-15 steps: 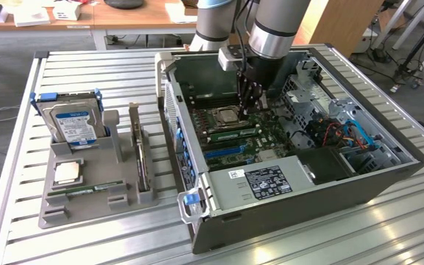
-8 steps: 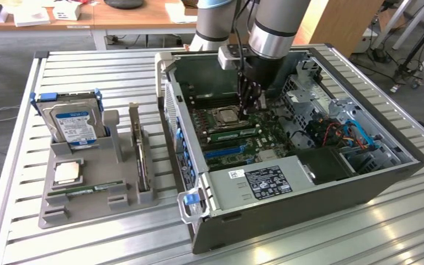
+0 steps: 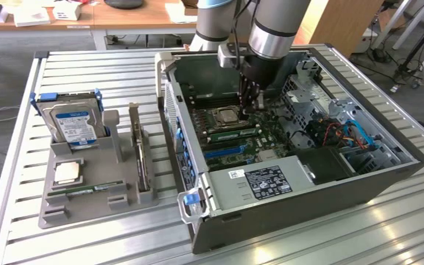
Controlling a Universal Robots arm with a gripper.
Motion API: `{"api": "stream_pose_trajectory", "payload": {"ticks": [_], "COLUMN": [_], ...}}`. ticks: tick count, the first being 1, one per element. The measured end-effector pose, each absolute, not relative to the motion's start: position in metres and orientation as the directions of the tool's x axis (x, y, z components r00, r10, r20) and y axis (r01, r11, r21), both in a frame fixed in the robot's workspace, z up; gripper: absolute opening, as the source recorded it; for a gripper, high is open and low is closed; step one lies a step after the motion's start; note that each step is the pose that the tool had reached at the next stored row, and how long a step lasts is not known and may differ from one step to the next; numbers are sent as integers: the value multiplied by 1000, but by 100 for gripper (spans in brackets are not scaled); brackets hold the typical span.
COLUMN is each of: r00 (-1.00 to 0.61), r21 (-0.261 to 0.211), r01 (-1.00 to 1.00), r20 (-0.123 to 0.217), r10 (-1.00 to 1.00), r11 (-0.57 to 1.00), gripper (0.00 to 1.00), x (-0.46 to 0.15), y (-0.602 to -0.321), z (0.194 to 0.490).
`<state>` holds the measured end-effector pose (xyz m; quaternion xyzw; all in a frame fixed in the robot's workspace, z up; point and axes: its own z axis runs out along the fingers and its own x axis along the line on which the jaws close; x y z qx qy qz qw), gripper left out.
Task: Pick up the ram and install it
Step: 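Press down the ram until it locks into place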
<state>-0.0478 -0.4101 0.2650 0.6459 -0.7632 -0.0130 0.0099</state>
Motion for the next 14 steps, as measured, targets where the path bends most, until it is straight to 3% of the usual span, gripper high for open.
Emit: {"api": "stream_pose_trajectory", "payload": {"ticks": [14], "r00": [-385], "r21": [33], "r01": [-923], "r20": [-2], "r10": [-923], "r11": [384], "gripper": [11], "x": [-48], "y": [-410], "z": [265]}}
